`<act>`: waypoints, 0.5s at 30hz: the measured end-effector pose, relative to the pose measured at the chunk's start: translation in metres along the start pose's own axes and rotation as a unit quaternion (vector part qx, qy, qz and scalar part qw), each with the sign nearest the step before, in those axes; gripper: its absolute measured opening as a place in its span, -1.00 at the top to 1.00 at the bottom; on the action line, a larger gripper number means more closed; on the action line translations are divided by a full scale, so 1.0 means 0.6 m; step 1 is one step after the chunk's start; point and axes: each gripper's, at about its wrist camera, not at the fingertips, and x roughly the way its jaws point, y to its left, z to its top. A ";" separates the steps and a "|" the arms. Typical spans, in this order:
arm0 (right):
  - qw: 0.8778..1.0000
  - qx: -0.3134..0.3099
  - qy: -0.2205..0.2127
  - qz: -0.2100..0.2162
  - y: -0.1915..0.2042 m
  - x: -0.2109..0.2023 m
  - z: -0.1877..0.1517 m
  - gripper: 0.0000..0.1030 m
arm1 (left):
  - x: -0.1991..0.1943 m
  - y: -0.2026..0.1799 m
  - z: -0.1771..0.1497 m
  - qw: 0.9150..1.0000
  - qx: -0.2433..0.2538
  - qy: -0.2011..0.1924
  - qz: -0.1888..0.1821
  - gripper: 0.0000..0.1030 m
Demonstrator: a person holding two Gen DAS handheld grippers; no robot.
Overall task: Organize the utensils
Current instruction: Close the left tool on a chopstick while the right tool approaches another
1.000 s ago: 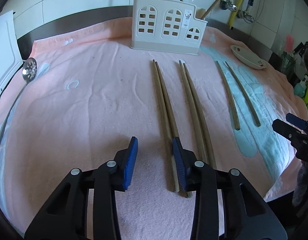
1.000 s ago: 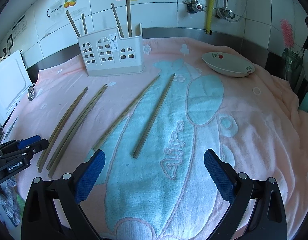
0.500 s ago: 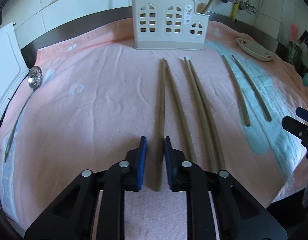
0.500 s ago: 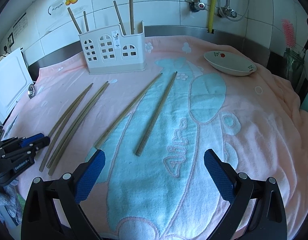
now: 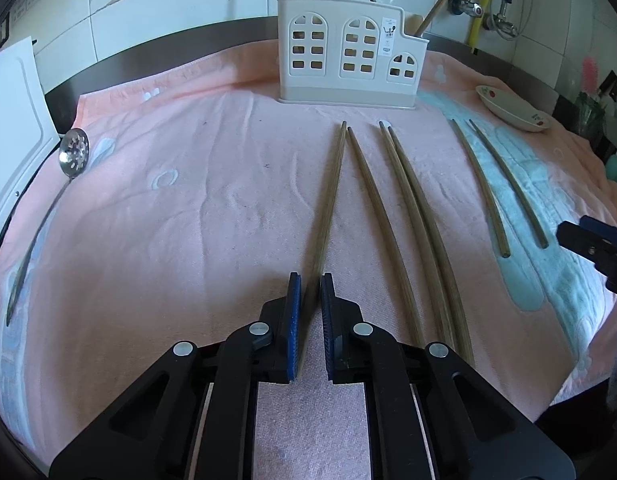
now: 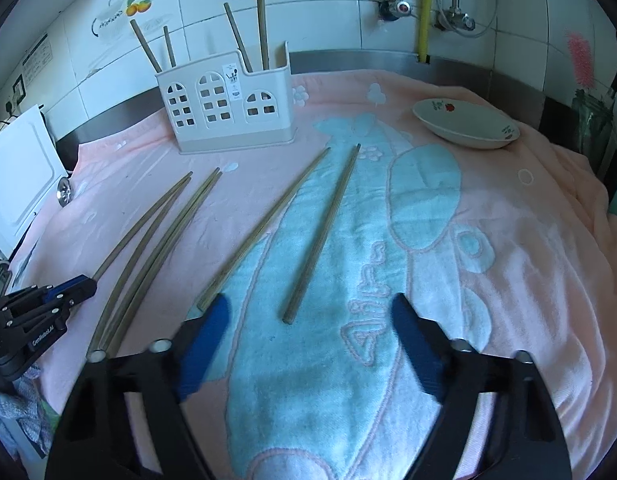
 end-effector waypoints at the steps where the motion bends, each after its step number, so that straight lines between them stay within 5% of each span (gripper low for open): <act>1: 1.000 0.003 0.002 0.001 0.000 0.004 0.002 -0.41 | -0.001 0.002 0.000 1.000 -0.002 0.000 -0.005 0.82; 15: 0.999 0.030 0.024 0.007 -0.002 0.047 0.025 0.25 | -0.006 0.009 -0.007 0.999 0.007 -0.007 -0.040 0.82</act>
